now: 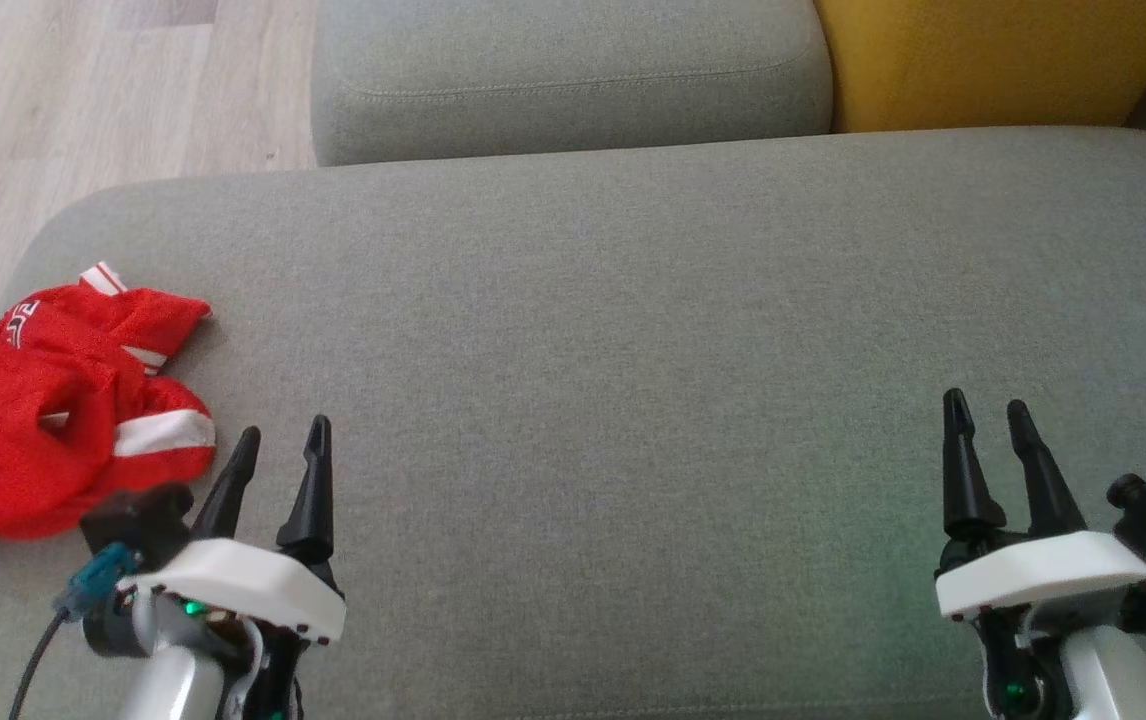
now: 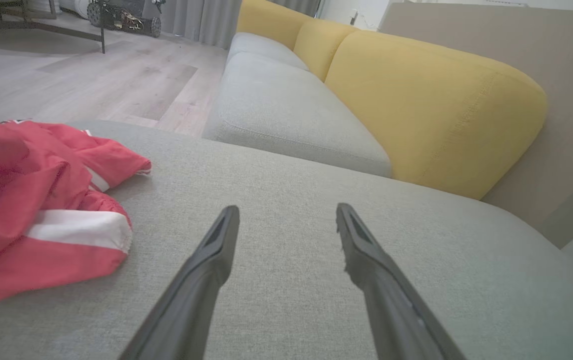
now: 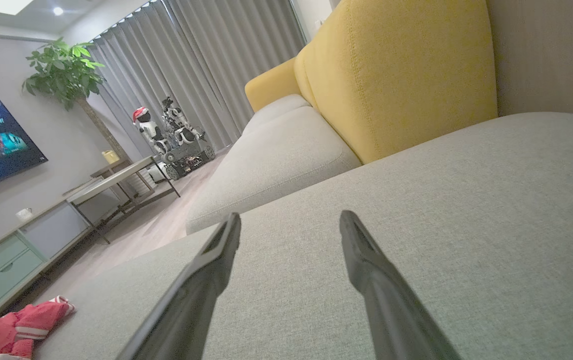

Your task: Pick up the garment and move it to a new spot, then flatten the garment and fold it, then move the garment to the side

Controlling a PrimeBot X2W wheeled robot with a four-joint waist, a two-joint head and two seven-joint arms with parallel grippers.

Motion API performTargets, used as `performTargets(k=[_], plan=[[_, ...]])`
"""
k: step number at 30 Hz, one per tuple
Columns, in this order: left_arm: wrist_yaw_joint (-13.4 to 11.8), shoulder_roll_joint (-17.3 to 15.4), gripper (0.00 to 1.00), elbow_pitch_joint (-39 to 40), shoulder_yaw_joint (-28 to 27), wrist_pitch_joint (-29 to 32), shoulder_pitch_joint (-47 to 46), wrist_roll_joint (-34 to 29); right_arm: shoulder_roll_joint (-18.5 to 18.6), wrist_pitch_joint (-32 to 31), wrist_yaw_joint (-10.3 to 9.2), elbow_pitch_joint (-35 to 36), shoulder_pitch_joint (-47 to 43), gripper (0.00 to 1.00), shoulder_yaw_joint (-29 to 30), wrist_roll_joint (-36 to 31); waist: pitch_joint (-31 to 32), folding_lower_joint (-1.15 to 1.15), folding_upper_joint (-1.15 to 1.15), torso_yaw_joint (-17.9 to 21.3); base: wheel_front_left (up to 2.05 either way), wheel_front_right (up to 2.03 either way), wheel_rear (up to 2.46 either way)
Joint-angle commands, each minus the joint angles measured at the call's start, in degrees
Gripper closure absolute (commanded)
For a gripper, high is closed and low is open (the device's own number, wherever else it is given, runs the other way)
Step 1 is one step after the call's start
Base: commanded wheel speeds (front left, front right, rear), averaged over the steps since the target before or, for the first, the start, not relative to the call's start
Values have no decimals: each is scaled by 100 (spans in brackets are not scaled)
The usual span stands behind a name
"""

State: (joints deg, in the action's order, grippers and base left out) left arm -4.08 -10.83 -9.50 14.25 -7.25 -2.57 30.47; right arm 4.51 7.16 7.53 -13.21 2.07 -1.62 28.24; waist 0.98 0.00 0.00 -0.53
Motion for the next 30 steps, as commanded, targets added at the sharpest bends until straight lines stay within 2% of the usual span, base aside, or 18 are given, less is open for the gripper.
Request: performTargets(k=[1, 14, 23, 30], plan=[[-46, -165, 0, 186, -109, -88, -325, -186, 48, 90, -3, 177, 266, 0, -122, -193, 2, 0, 0, 0, 0, 0, 0], [-337, -276, 0, 268, 63, -305, -284, -853, -6, 309, -3, 77, 295, 0, -124, -1095, 18, 0, 0, -25, 0, 0, 0], [-378, -301, 0, 288, 59, -456, -209, -1281, -78, 431, -4, -99, 312, 0, -83, -1524, 29, 0, 0, -35, 0, 0, 0], [-296, -257, 0, 240, 19, -573, -160, -1577, -112, 472, -4, -213, 342, 0, -65, -1779, 49, 0, 0, -54, 0, 0, 0]])
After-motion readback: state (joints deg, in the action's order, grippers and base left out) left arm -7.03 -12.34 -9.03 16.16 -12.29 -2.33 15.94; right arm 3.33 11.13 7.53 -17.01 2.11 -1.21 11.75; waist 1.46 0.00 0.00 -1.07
